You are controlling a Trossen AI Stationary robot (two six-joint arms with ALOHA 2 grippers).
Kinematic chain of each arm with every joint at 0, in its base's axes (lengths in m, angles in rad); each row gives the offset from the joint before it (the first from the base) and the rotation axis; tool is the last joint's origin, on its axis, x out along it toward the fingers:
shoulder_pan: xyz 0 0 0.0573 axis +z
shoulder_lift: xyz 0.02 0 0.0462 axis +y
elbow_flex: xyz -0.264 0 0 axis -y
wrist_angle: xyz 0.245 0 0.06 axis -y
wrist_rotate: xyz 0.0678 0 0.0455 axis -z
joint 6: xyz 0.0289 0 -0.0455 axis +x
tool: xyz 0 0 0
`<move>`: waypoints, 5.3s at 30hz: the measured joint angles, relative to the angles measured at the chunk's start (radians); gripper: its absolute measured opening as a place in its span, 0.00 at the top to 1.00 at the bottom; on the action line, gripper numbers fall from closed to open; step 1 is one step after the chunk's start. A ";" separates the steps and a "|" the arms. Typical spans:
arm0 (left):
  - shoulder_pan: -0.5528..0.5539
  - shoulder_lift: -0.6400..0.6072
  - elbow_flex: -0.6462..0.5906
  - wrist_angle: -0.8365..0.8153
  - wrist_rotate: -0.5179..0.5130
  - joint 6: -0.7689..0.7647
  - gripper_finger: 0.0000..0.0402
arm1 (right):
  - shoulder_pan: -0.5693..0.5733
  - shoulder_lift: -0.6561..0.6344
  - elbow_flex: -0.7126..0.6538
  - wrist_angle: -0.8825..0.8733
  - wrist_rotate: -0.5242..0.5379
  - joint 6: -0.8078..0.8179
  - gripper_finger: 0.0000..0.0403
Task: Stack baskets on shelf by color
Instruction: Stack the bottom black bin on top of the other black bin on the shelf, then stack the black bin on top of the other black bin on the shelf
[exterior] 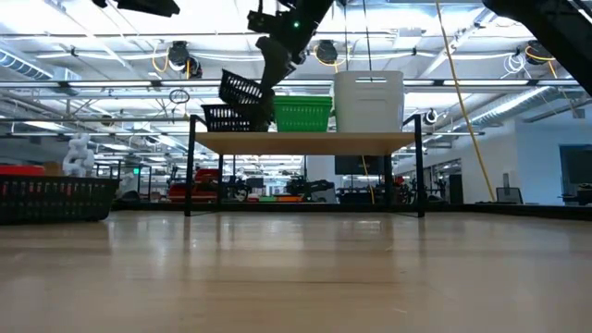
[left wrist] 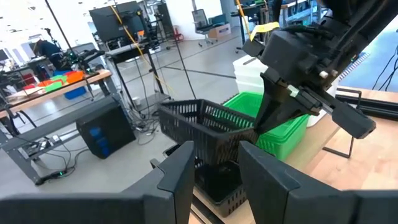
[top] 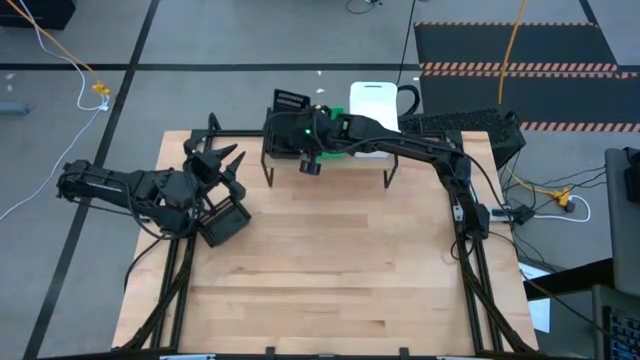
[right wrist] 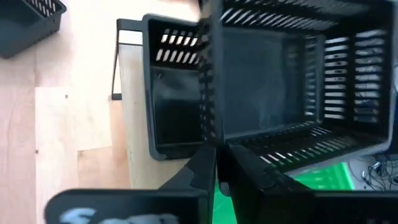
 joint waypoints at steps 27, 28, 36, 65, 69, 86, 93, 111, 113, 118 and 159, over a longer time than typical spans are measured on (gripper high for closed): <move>-0.010 0.000 0.000 -0.223 0.252 -0.118 0.68 | 0.100 -0.169 -0.146 -0.119 -0.489 0.046 0.87; -0.010 0.001 0.000 -0.276 0.342 -0.160 0.68 | 0.128 -0.207 -0.227 -0.055 -0.516 0.044 0.87; -0.090 0.096 -0.147 -0.453 0.673 -0.597 0.68 | 0.328 -0.585 -1.032 0.759 -0.522 0.179 0.91; -0.034 0.455 -0.249 -0.415 0.876 -0.703 0.88 | 0.519 -0.990 -1.767 1.464 -0.379 0.317 0.99; -0.065 0.453 -0.248 -0.225 1.001 -0.564 0.97 | 0.519 -0.990 -1.767 1.466 -0.378 0.315 0.99; -0.223 0.429 -0.166 -0.139 1.064 -0.569 0.72 | 0.462 -0.714 -1.680 1.561 -0.191 -0.041 0.99; -0.201 0.383 -0.082 -0.537 0.990 -0.930 0.76 | 0.350 -0.407 -1.218 1.115 -0.334 -0.235 0.89; -0.355 0.361 -0.036 -0.881 0.895 -1.270 0.86 | 0.319 0.089 -0.802 1.199 -0.309 -1.256 0.69; -0.367 0.361 -0.037 -0.882 0.896 -1.280 0.86 | 0.313 0.121 -0.802 1.205 -0.309 -1.309 0.69; -0.370 0.361 -0.037 -0.882 0.887 -1.284 0.86 | 0.300 0.178 -0.787 1.305 -0.309 -1.266 0.69; -0.247 0.407 -0.232 -0.714 0.996 -1.230 0.86 | 0.431 0.145 -0.775 1.147 -0.417 -0.903 0.97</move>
